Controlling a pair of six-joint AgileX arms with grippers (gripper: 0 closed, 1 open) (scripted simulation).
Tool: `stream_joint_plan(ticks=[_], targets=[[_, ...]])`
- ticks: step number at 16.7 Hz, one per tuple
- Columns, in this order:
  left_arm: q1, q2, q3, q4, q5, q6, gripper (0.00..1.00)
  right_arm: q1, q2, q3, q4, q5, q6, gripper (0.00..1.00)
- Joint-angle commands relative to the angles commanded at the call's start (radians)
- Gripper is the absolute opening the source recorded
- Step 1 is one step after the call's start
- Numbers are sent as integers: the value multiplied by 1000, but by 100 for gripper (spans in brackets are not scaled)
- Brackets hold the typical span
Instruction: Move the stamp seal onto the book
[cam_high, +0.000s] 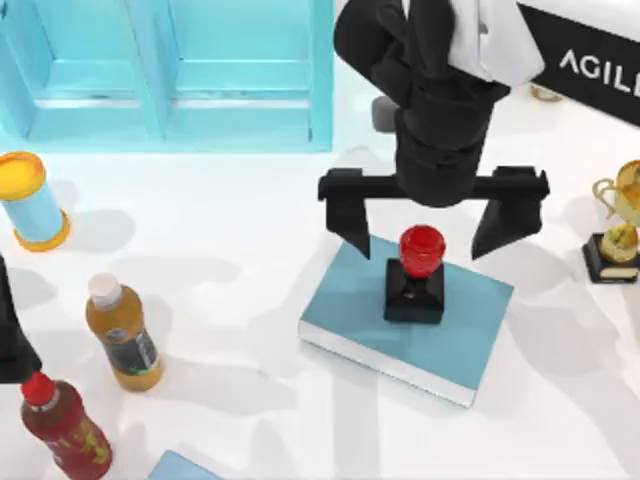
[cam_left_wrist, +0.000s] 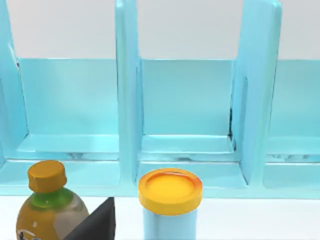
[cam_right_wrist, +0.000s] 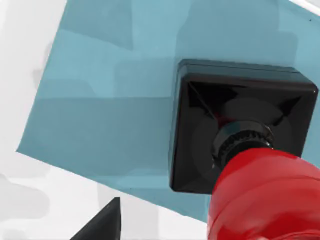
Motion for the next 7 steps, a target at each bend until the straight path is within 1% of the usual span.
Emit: stream_joint_plan(ticks=[7], targets=[[0,0,0,0,0,0,100,1,7,126,-119,0,-3,100]])
